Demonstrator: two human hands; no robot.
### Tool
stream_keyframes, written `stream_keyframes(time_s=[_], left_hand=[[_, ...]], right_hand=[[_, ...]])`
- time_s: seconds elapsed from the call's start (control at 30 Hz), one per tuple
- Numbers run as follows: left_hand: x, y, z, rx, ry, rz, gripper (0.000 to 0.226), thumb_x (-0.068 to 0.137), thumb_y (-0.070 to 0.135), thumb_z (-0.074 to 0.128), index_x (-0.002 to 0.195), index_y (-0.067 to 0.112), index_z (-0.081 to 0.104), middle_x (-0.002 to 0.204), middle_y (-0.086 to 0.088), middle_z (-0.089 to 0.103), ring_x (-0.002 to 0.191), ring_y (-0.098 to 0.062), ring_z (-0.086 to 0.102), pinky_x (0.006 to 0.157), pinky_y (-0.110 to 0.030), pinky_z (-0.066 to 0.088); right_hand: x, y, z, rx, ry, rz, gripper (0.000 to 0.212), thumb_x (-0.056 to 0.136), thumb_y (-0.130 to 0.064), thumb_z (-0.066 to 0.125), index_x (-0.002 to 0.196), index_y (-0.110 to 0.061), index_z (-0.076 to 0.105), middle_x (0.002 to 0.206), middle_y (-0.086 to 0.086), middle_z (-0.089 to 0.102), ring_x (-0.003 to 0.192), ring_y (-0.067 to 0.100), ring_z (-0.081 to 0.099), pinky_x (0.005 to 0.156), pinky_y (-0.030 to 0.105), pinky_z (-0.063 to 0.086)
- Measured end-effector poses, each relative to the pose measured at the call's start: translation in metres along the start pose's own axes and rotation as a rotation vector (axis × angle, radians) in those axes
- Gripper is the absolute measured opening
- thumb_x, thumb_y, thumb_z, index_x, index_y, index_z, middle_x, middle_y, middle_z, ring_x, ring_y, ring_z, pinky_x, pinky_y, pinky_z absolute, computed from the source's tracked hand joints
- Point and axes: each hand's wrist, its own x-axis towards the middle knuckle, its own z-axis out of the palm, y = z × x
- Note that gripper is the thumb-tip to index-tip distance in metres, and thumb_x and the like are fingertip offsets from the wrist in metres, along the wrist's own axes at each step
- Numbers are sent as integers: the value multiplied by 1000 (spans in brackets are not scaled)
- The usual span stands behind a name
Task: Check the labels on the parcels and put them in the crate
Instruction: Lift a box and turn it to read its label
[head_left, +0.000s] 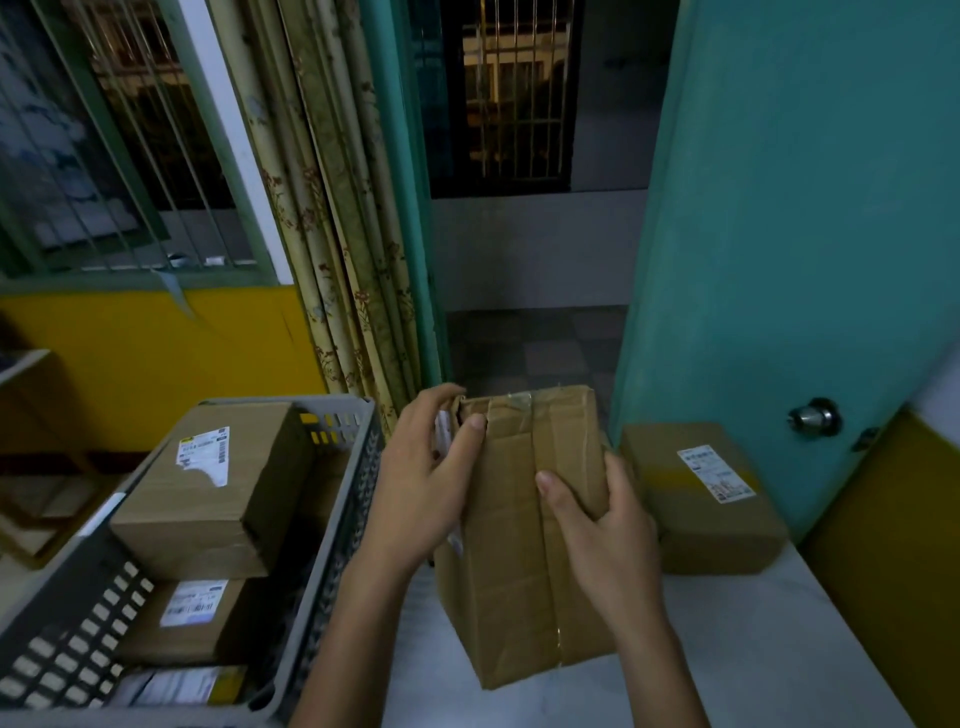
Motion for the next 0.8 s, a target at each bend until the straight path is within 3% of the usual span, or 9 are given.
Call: stream_keyframes(time_s=[0.1, 0.2, 0.33, 0.47, 0.67, 0.73, 0.8], left_hand=[[2, -2, -5, -97, 24, -38, 15, 94, 55, 61, 107, 47, 61, 115, 15, 68, 111, -4, 63, 91, -47, 58], [3, 0, -7, -115, 59, -48, 3, 96, 45, 66, 97, 43, 68, 102, 12, 73, 102, -6, 68, 87, -46, 59], [2, 3, -11, -76, 60, -57, 13, 98, 36, 64, 92, 37, 75, 92, 18, 73, 92, 3, 66, 82, -35, 57], [3, 3, -15, -33, -7, -37, 14, 99, 35, 63, 93, 31, 75, 91, 16, 73, 91, 2, 66, 75, -25, 51], [2, 0, -13, -217, 15, -87, 25, 102, 22, 60, 123, 25, 73, 105, 18, 74, 100, 9, 66, 77, -9, 51], [1, -3, -12, -313, 7, -99, 25, 103, 23, 59, 124, 26, 72, 107, 17, 75, 105, 5, 67, 86, -14, 53], [-1, -11, -11, -395, -58, -142, 26, 104, 35, 55, 126, 34, 69, 120, 18, 72, 116, 0, 64, 101, -30, 52]], right_hand=[[2, 3, -3, -39, -17, -3, 52, 84, -61, 66, 129, -39, 50, 105, -26, 59, 92, -8, 55, 70, 17, 44], [2, 3, -7, -53, -43, -13, 51, 84, -63, 66, 127, -40, 52, 105, -25, 62, 93, -7, 57, 69, 17, 45], [2, 2, -10, 39, -135, 21, 50, 80, -63, 67, 122, -43, 50, 106, -21, 65, 97, -3, 63, 71, 21, 49], [3, 3, -11, 136, -216, 22, 43, 85, -60, 61, 124, -56, 43, 112, -32, 61, 97, -15, 60, 74, 12, 45], [6, 9, -5, 141, -202, -18, 32, 91, -53, 61, 122, -55, 51, 105, -38, 67, 99, -17, 61, 79, 9, 48], [6, 8, -4, 166, -171, -9, 30, 92, -51, 61, 121, -52, 53, 103, -37, 67, 98, -17, 61, 72, 4, 48], [6, 7, -5, 228, -103, 17, 29, 92, -52, 60, 120, -47, 55, 101, -30, 68, 94, -19, 60, 68, 3, 45]])
